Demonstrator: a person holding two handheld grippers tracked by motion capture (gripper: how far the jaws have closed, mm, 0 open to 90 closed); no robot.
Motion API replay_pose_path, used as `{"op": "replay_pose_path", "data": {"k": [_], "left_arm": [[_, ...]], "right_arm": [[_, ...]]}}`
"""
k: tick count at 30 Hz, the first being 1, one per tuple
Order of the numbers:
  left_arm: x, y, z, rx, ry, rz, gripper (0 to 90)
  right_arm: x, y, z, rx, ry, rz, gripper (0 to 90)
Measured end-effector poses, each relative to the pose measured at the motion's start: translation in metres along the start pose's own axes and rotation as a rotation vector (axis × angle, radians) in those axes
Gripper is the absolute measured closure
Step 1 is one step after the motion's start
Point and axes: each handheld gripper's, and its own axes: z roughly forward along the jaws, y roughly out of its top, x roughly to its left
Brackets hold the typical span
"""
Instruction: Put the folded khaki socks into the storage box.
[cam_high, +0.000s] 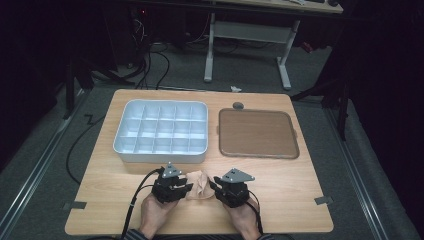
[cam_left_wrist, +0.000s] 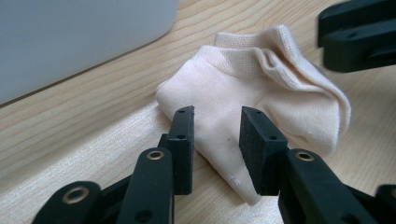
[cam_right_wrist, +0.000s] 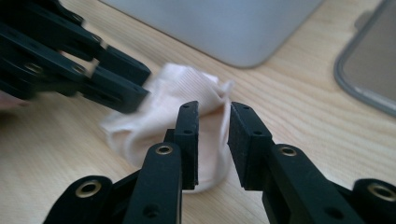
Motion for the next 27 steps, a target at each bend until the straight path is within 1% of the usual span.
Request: {"op": "replay_pose_path", "data": {"k": [4, 9, 13, 14, 15, 16, 18, 20, 21, 23, 24, 27], "left_arm": [[0.000, 0.000, 0.001, 0.001, 0.002, -0.006, 66.0], [-0.001, 0.000, 0.002, 0.004, 0.006, -0.007, 65.9], [-0.002, 0.000, 0.004, 0.000, 0.009, -0.021, 65.4], [-0.002, -0.001, 0.004, -0.002, 0.008, -0.026, 64.7], [-0.003, -0.001, 0.005, -0.005, 0.006, -0.039, 64.6], [-0.003, -0.001, 0.005, -0.005, 0.006, -0.039, 64.5], [-0.003, -0.002, 0.006, -0.011, 0.012, -0.043, 64.6], [-0.003, -0.003, 0.006, -0.009, 0.016, -0.038, 64.6], [-0.003, -0.003, 0.006, -0.008, 0.018, -0.034, 64.6], [-0.004, -0.003, 0.006, -0.009, 0.019, -0.034, 64.5], [-0.004, -0.003, 0.006, -0.009, 0.019, -0.034, 64.5], [-0.004, -0.003, 0.007, -0.006, 0.024, -0.027, 64.6]], "right_arm": [[0.011, 0.009, -0.004, -0.019, 0.009, -0.037, 72.3], [0.018, 0.015, 0.001, -0.016, 0.020, -0.042, 68.9], [0.023, 0.016, 0.006, -0.006, 0.005, -0.054, 65.1], [0.025, 0.016, 0.008, 0.001, -0.005, -0.057, 62.7], [0.025, 0.016, 0.010, 0.002, -0.009, -0.058, 61.0], [0.025, 0.016, 0.010, 0.002, -0.009, -0.058, 61.0], [0.025, 0.015, 0.013, 0.007, -0.025, -0.052, 56.1], [0.025, 0.015, 0.014, 0.008, -0.029, -0.048, 55.2], [0.024, 0.014, 0.015, 0.018, -0.034, -0.051, 54.6], [0.023, 0.013, 0.017, 0.031, -0.038, -0.051, 54.8], [0.023, 0.012, 0.019, 0.039, -0.048, -0.052, 55.5], [0.021, 0.009, 0.019, 0.045, -0.060, -0.058, 56.4]]}}
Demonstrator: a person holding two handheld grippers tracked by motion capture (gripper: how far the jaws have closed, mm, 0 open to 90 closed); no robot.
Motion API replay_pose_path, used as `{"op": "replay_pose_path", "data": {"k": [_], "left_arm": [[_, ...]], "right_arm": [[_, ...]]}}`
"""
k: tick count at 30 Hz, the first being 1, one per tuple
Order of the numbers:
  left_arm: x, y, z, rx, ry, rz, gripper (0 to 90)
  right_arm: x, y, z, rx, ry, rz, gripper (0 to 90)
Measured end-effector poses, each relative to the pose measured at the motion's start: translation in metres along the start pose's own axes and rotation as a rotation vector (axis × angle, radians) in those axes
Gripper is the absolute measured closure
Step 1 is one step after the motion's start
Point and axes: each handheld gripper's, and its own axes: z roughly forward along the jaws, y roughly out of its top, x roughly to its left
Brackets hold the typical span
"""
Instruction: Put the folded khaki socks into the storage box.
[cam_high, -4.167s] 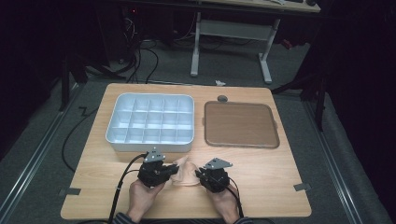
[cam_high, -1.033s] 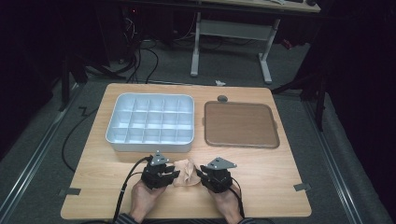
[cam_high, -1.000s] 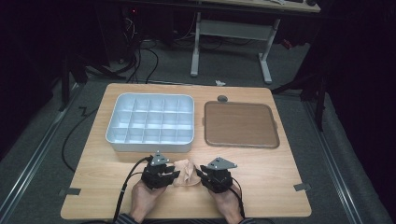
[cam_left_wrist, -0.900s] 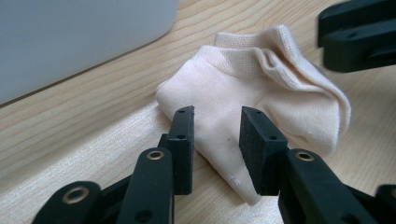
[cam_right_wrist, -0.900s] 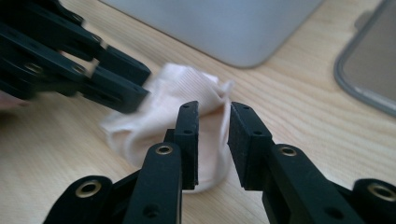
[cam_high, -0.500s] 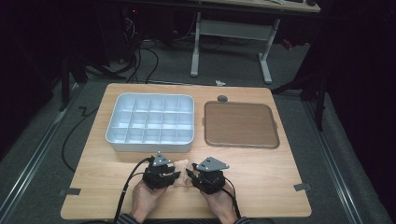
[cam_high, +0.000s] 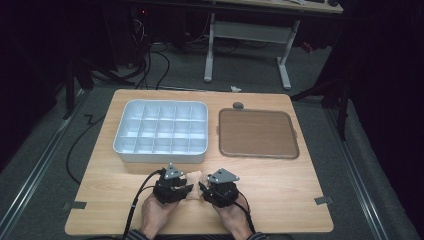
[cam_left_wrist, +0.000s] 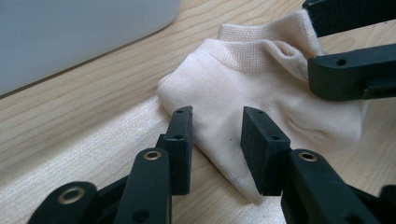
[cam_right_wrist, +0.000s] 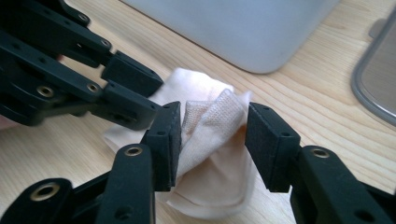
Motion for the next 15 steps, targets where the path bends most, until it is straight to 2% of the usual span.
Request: {"op": "replay_pose_path", "data": {"k": [9, 15], "left_arm": [[0.002, 0.000, 0.002, 0.006, 0.005, 0.015, 64.7], [0.002, 0.000, 0.002, 0.008, 0.005, 0.022, 64.5]], "right_arm": [[-0.015, -0.014, 0.004, 0.039, -0.038, 0.030, 58.3], [-0.019, -0.018, 0.011, 0.063, -0.049, 0.038, 58.8]]}}
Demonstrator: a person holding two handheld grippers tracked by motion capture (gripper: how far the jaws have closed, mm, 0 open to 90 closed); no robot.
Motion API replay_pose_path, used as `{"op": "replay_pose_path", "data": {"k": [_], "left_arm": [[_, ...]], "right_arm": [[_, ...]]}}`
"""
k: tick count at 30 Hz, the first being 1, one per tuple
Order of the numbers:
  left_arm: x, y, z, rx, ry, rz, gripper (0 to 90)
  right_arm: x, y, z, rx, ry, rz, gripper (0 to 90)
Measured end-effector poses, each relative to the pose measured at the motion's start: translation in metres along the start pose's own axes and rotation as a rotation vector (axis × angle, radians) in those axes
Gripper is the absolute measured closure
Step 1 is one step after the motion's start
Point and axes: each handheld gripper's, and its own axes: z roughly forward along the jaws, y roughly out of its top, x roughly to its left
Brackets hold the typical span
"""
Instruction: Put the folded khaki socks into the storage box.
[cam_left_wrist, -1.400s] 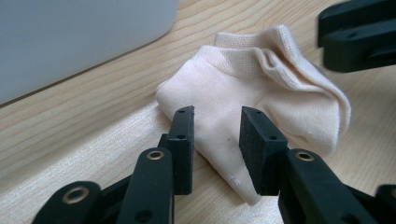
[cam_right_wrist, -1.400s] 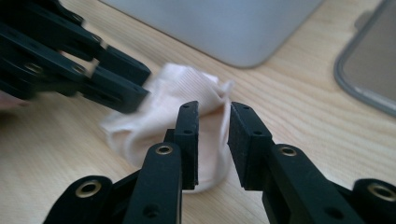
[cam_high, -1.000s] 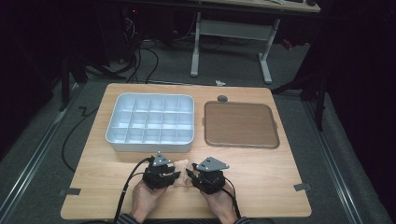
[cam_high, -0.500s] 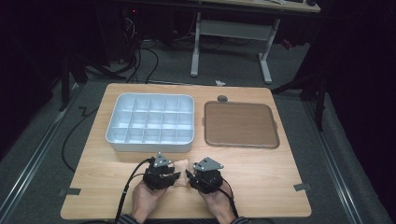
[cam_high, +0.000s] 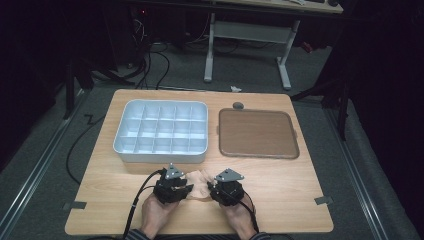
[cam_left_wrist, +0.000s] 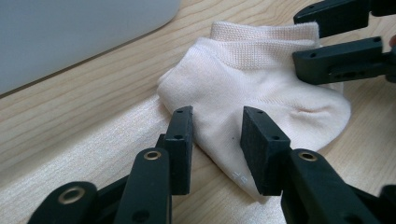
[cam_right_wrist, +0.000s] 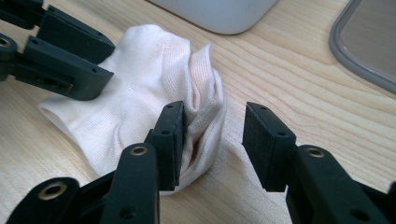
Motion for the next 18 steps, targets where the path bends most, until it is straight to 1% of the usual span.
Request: {"op": "replay_pose_path", "data": {"k": [2, 3, 5, 9, 13, 15, 16, 17, 18], "left_arm": [[0.0011, -0.0005, 0.0006, 0.000, -0.002, 0.009, 64.5], [0.0012, -0.0005, 0.0006, -0.002, -0.005, 0.005, 64.6], [0.0013, -0.0004, 0.0005, -0.001, -0.006, 0.004, 64.6], [0.0018, -0.0005, 0.0005, 0.000, -0.002, 0.020, 64.6], [0.0028, 0.0000, 0.0019, -0.013, -0.008, 0.001, 64.2], [0.0036, 0.0010, 0.0025, -0.014, -0.003, -0.003, 63.4], [0.0034, 0.0012, 0.0029, -0.016, -0.004, -0.013, 63.0], [0.0027, 0.0016, 0.0035, -0.021, -0.005, -0.036, 62.4], [0.0022, 0.0020, 0.0036, -0.019, -0.003, -0.042, 61.7]], "right_arm": [[-0.0005, -0.0013, 0.0017, 0.001, -0.005, 0.000, 59.1], [-0.0007, -0.0019, 0.0021, 0.004, -0.008, -0.001, 59.2], [-0.0023, -0.0026, 0.0029, -0.001, 0.002, 0.004, 59.6], [-0.0054, -0.0042, 0.0030, -0.002, 0.016, 0.020, 59.5], [-0.0068, -0.0049, 0.0031, -0.003, 0.021, 0.027, 59.3], [-0.0068, -0.0047, 0.0033, -0.004, 0.019, 0.025, 59.1], [-0.0069, -0.0047, 0.0034, -0.004, 0.020, 0.027, 59.0], [-0.0071, -0.0048, 0.0034, -0.003, 0.022, 0.029, 58.9], [-0.0077, -0.0049, 0.0036, -0.005, 0.025, 0.029, 58.7]]}}
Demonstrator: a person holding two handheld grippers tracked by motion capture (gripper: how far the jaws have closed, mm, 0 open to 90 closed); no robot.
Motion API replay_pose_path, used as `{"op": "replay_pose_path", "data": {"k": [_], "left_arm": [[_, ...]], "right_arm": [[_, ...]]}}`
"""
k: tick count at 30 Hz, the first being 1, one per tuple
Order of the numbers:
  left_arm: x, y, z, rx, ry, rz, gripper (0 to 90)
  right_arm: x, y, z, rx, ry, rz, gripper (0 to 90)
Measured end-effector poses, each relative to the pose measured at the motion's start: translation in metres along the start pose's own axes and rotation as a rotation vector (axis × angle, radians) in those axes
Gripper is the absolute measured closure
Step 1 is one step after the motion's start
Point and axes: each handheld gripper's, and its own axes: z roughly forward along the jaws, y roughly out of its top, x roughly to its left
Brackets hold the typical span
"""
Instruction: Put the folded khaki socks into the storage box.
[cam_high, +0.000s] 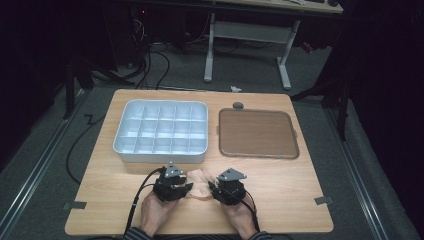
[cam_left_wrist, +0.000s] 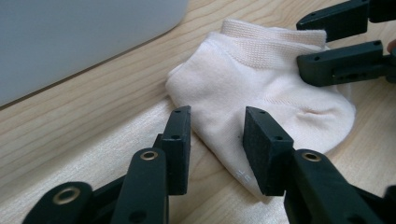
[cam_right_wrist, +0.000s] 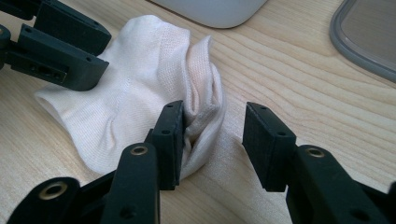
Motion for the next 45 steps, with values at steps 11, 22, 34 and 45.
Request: {"op": "replay_pose_path", "data": {"k": [11, 22, 34, 45], "left_arm": [[0.009, 0.005, -0.012, 0.004, -0.017, 0.043, 47.6], [0.022, 0.024, -0.018, -0.002, -0.017, -0.016, 40.3], [0.036, 0.027, -0.003, 0.025, -0.039, -0.098, 41.7], [0.039, 0.023, 0.007, 0.043, -0.068, -0.133, 44.4]], "right_arm": [[-0.001, 0.003, -0.004, -0.013, 0.018, 0.001, 55.5], [0.005, 0.009, -0.026, -0.095, 0.092, -0.025, 72.7], [0.020, 0.013, -0.016, -0.076, 0.143, -0.053, 80.7], [0.031, 0.013, -0.005, -0.060, 0.159, -0.073, 81.8]]}}
